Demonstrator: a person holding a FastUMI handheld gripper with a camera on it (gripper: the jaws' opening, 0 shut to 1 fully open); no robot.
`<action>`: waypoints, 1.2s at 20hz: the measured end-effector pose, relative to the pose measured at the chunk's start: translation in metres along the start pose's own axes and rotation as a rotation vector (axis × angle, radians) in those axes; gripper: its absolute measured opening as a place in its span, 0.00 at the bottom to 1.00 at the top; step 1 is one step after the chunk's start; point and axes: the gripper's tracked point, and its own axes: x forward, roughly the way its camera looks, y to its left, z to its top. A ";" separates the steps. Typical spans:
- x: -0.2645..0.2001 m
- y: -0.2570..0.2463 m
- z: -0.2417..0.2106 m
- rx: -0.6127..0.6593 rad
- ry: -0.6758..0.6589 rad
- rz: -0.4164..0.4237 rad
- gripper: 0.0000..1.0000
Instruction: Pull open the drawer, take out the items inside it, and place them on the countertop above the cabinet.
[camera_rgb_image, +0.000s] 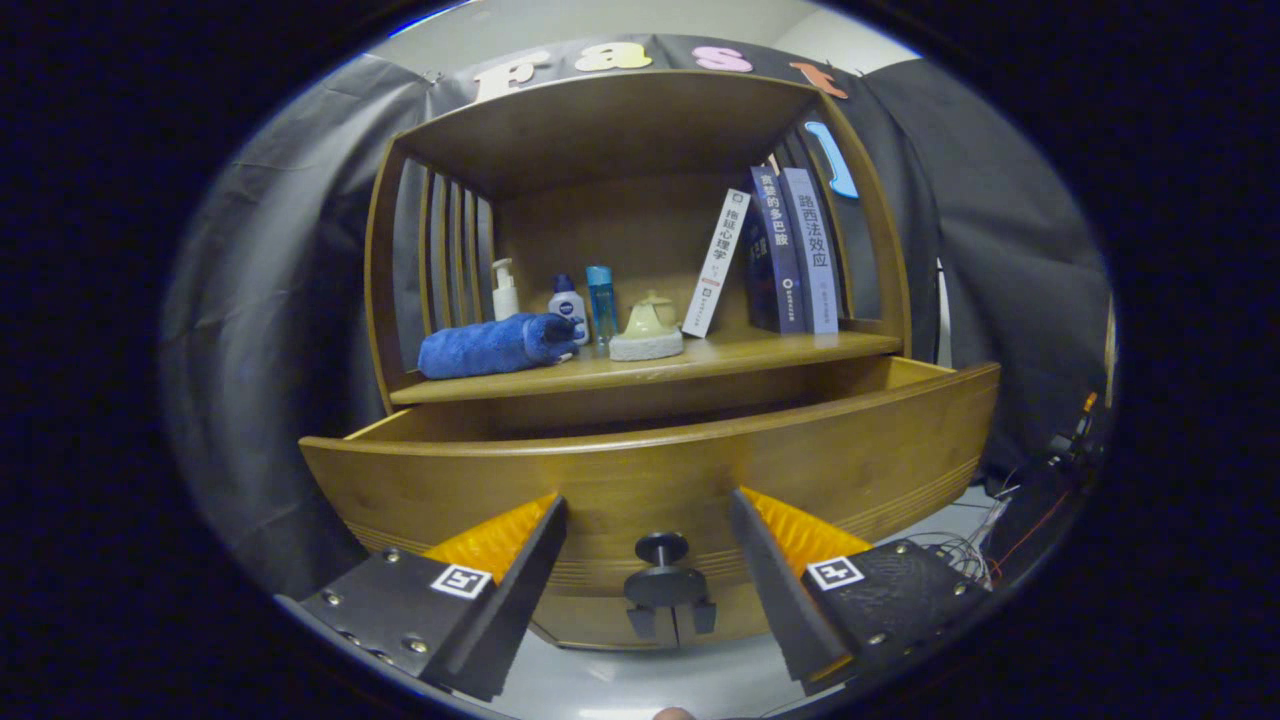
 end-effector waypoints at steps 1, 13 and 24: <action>0.007 0.000 0.002 0.005 0.003 0.000 0.99; 0.076 0.003 0.006 0.003 0.088 -0.015 0.99; 0.099 0.002 0.004 -0.006 0.146 -0.014 0.98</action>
